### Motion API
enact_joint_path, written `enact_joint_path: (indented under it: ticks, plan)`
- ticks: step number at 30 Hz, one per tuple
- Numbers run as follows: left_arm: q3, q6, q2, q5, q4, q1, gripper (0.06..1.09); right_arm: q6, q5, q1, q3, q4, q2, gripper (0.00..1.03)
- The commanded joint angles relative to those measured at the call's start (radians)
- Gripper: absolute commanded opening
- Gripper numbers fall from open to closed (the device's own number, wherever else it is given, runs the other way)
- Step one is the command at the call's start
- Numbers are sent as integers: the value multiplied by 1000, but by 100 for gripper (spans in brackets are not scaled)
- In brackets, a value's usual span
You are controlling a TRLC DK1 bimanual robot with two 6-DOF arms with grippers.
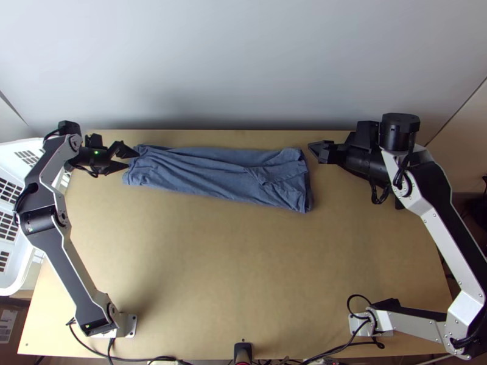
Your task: Fold the t-shirt
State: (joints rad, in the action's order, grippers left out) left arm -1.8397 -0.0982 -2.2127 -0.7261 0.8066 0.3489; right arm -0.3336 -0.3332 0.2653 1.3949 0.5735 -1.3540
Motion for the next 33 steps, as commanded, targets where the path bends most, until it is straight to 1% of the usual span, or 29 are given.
enact_joint_path:
  ticks: [1,5,7,14,20,27,32,33]
  plan:
    - [-10,-5,-28,1,-29,-22,104,-7,-1,-1,27,39,9,99]
    - [-10,14,-31,1,-21,-39,103,-8,-1,-3,29,45,12,99]
    - [-10,15,-31,1,-20,-45,100,-12,-1,-3,36,52,16,99]
    - [-24,48,-15,14,-20,-27,101,-10,-1,-11,47,68,23,99]
    - [-15,114,-35,67,5,-30,102,-15,-1,-5,44,68,21,99]
    - [3,153,-50,122,14,-41,102,-21,-1,-6,42,72,24,99]
    - [10,140,-50,116,17,-45,102,-21,0,-6,29,71,24,99]
    - [7,127,-51,97,22,-45,99,-21,-1,-6,26,71,23,99]
